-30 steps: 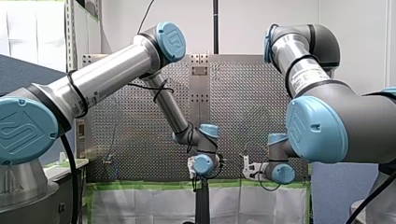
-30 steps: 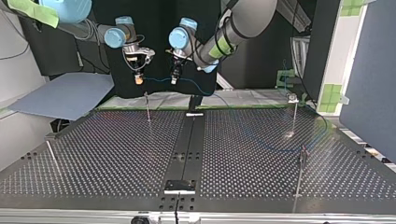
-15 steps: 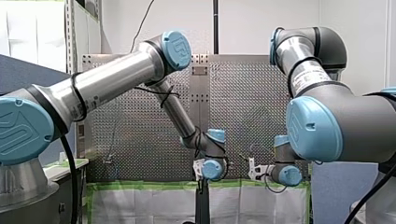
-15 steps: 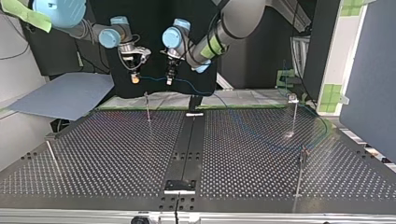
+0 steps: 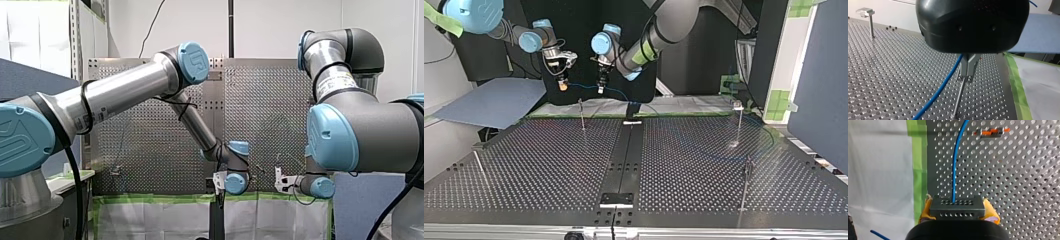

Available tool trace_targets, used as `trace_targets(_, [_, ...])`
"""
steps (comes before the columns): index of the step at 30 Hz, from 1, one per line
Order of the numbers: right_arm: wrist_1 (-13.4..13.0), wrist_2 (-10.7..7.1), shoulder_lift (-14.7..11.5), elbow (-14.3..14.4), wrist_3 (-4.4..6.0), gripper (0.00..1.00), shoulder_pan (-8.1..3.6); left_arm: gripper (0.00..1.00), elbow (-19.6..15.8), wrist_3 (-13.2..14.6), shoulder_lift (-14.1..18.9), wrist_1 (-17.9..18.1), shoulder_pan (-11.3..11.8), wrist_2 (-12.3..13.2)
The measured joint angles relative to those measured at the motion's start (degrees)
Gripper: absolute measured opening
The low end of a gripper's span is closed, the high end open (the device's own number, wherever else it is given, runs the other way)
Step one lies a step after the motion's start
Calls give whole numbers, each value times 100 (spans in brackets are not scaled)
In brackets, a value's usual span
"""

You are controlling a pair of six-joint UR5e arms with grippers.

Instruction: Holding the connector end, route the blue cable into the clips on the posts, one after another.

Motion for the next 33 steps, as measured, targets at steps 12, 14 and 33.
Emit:
trace_targets(12, [43, 105, 2, -100, -126, 0, 48, 0, 654, 39, -480, -328, 6, 33])
trace_targets(14, [34, 138, 2, -107, -47, 0, 10, 0, 774, 40, -522, -365, 4, 20])
trace_targets(33, [6, 87, 23, -337, 255, 0, -219, 0, 900, 288, -576, -100, 16, -297])
